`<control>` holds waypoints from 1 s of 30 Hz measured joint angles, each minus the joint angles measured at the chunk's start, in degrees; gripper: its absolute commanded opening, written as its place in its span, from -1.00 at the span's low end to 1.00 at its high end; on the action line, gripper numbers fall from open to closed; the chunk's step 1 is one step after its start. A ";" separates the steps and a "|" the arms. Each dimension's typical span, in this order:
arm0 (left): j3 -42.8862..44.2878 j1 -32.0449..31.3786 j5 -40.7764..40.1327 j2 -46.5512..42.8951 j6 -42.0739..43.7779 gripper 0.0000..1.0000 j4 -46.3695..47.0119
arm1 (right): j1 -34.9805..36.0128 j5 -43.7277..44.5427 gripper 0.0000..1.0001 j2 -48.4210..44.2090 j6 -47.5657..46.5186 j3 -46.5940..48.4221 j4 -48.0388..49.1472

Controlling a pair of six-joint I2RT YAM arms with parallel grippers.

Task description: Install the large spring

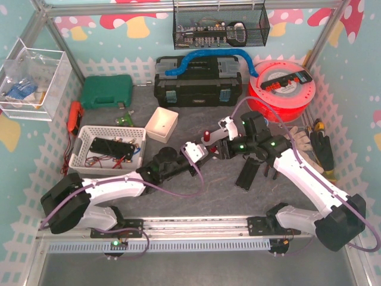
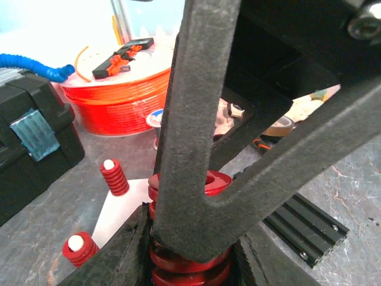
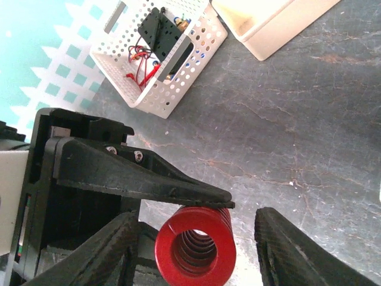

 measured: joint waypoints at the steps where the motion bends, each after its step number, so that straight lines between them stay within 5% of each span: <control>1: 0.00 -0.09 -0.07 0.15 0.00 -0.91 0.11 | 0.02 0.11 -0.10 0.02 -0.07 -0.02 0.04; 5: 0.00 -0.13 -0.31 0.44 0.00 -0.71 0.61 | 0.00 0.11 -0.45 0.07 -0.24 -0.17 0.44; 12: 0.00 -0.22 -2.23 0.44 0.09 0.11 1.01 | 0.22 1.38 -0.92 0.11 -0.50 -0.33 1.53; 14: 0.02 -0.33 -3.78 0.42 -0.04 0.38 1.18 | 0.28 3.08 -0.96 -0.09 -0.24 -0.63 2.03; 17: 0.02 -0.39 -6.62 0.28 -0.90 0.52 0.11 | 0.28 7.15 -0.97 -0.81 0.04 -0.96 2.23; 19: 0.02 -0.33 -8.46 -0.13 -2.10 0.96 -1.51 | 0.28 11.06 -0.97 -1.25 -0.02 -1.03 2.45; 30: -3.80 5.38 -14.05 -10.58 -17.94 0.98 -15.10 | 0.26 30.27 -0.97 2.01 -2.08 -3.19 3.76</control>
